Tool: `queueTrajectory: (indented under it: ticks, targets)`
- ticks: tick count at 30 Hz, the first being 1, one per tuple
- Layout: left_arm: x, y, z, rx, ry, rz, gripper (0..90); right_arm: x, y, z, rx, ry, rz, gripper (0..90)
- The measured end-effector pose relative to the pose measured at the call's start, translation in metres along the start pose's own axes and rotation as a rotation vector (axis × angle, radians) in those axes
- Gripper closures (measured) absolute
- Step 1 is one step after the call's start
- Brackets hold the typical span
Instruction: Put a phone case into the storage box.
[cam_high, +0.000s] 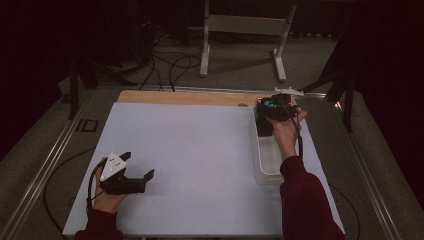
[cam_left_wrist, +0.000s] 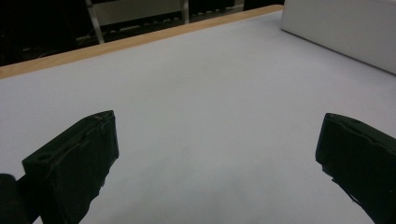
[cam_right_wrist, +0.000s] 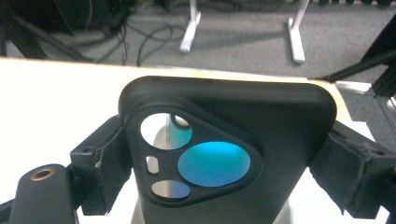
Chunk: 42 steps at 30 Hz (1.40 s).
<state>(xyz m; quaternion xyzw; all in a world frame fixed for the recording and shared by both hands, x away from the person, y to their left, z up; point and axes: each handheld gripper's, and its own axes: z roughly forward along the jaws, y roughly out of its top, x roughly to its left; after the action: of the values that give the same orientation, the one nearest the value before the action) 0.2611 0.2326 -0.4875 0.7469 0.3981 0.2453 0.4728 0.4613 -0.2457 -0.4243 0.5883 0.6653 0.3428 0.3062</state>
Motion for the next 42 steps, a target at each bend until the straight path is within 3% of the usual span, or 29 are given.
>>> queueTrajectory:
  ticks: [4, 9, 11, 17, 23, 28, 32, 42]
  targets:
    - [0.0, 0.0, -0.001, -0.005, -0.002, -0.001, 0.0, 0.004, -0.003, 0.01, 0.034, -0.021, -0.024, 13.1]
    - [0.001, 0.0, -0.001, -0.005, -0.003, -0.007, 0.0, 0.005, -0.003, 0.019, 0.031, -0.031, -0.027, 12.6]
    - [0.0, 0.0, -0.001, -0.002, -0.009, -0.008, 0.0, 0.002, -0.003, 0.022, 0.023, -0.036, -0.006, 11.7]
    - [0.0, 0.0, 0.0, 0.013, -0.016, -0.013, 0.0, 0.003, -0.002, 0.021, 0.044, -0.031, -0.068, 7.3]
    - [0.0, 0.0, 0.001, 0.015, -0.016, -0.012, 0.0, 0.0, 0.001, 0.016, 0.002, -0.033, -0.047, 7.1]
    - [0.0, 0.0, 0.0, 0.011, -0.014, -0.011, 0.0, -0.003, 0.002, 0.008, -0.027, -0.012, -0.018, 7.2]
    - [0.001, 0.0, 0.0, 0.007, -0.009, -0.014, 0.0, -0.007, -0.002, -0.007, -0.045, 0.032, 0.009, 7.3]
    - [0.002, 0.001, -0.002, -0.006, -0.002, -0.02, 0.0, -0.005, -0.027, -0.051, -0.101, 0.117, -0.036, 7.3]
